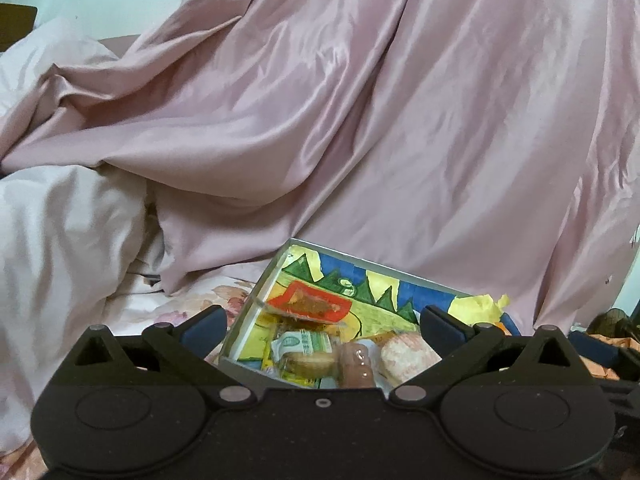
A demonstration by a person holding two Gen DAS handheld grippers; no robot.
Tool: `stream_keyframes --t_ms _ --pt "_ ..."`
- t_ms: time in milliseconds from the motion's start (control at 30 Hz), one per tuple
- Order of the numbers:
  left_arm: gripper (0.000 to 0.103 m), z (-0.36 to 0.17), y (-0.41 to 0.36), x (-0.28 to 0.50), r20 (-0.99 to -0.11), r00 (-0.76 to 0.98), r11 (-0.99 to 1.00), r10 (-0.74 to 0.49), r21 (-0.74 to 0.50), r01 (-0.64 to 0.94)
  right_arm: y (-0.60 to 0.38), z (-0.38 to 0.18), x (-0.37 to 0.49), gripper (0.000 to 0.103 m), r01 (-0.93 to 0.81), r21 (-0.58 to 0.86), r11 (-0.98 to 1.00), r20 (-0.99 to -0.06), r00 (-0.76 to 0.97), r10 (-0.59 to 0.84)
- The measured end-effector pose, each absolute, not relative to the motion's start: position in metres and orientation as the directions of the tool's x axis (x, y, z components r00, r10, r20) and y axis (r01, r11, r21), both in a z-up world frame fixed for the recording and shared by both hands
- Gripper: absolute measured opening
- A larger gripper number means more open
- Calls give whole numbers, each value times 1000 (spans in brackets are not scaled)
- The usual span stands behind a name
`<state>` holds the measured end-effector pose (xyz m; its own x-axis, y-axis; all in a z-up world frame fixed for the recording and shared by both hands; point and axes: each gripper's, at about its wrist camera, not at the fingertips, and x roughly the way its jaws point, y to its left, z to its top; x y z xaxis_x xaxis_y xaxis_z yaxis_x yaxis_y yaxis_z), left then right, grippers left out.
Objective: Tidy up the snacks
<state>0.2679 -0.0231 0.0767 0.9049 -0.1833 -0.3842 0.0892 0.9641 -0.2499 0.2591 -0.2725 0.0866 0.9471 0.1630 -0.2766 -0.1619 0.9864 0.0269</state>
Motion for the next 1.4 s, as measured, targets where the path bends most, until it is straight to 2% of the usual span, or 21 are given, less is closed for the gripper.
stream_keyframes --t_ms 933,1400 --pt "102 74 -19 166 -355 927 982 -119 -181 57 -281 90 172 103 -136 83 987 -251 956 152" --pt "102 44 -8 118 -398 913 987 -96 -160 34 -283 60 129 103 -96 91 991 -312 942 120"
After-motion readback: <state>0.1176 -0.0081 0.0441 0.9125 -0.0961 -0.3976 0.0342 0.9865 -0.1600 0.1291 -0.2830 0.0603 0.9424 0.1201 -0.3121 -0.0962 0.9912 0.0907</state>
